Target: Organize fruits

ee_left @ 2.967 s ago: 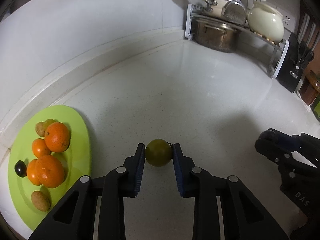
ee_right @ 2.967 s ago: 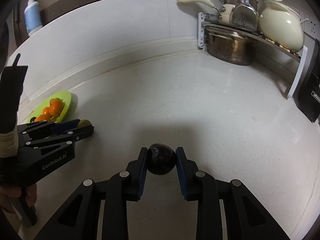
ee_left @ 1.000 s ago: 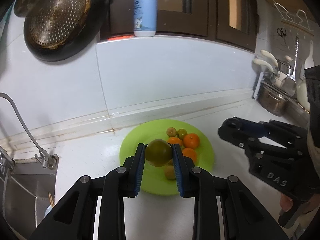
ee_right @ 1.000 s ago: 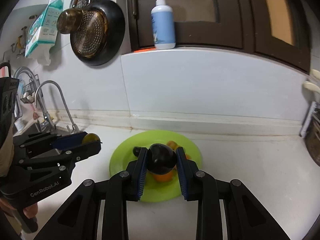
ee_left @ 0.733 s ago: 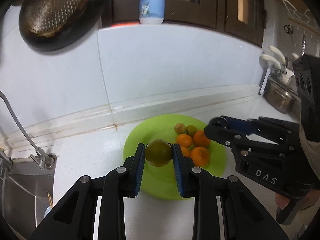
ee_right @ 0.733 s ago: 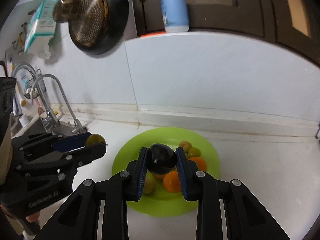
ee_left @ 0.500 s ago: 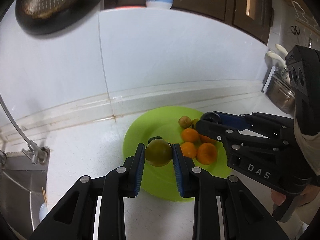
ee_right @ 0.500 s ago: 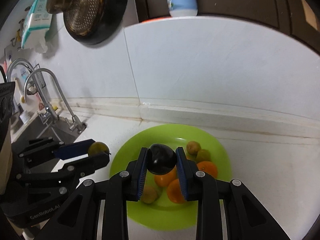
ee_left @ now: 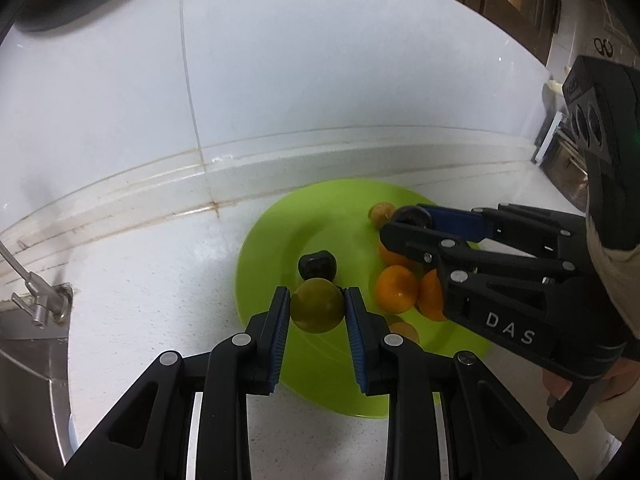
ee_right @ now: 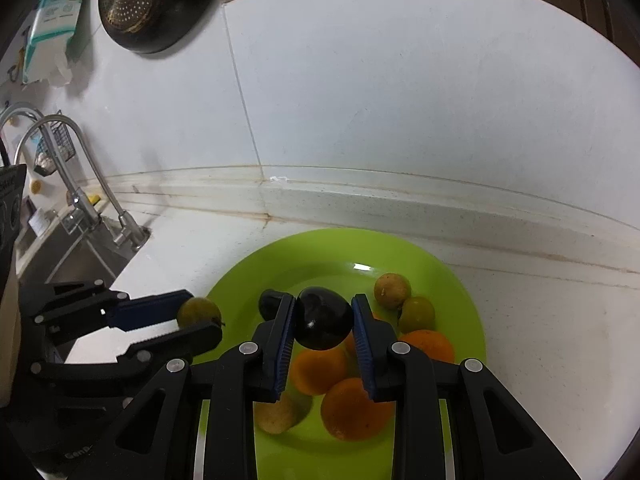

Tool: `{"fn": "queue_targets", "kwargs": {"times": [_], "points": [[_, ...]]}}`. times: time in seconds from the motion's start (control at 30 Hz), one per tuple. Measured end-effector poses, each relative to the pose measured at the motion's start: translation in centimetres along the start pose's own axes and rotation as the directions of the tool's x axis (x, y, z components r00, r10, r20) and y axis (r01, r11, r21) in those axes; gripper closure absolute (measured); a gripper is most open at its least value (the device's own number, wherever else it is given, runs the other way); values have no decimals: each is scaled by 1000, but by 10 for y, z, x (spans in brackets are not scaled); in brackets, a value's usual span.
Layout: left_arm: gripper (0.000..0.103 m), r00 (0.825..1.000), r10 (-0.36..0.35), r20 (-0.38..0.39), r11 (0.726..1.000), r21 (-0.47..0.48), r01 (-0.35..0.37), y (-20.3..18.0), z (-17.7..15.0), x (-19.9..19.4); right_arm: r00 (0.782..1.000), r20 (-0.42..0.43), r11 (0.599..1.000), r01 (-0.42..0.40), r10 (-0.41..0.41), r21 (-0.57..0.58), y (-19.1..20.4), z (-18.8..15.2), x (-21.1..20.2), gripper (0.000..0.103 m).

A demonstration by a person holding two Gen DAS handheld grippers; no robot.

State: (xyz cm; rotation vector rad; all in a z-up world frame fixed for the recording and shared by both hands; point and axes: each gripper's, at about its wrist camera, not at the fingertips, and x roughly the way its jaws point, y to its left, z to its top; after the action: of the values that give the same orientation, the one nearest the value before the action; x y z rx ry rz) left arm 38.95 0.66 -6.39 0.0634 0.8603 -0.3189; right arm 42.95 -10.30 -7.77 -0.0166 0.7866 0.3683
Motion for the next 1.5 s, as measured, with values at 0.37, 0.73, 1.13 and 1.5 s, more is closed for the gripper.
{"fn": "queue_targets", "kwargs": {"times": [0.37, 0.73, 1.13, 1.5], "points": [[63, 999, 38, 28, 999, -12, -38, 0, -5, -20, 999, 32, 999, 39, -39, -9, -2, 1, -12, 59], [37, 974, 133, 182, 991, 4, -136, -26, -16, -97, 988, 107, 993, 111, -114, 37, 5, -22, -96, 51], [17, 942, 168, 290, 985, -11, -173, -58, -44, -169, 961, 195, 979, 180, -196, 97, 16, -60, -183, 39], [14, 926, 212, 313, 977, -52, -206, -91, -90, -218, 952, 237, 981, 183, -195, 71, 33, -98, -244, 36]]}}
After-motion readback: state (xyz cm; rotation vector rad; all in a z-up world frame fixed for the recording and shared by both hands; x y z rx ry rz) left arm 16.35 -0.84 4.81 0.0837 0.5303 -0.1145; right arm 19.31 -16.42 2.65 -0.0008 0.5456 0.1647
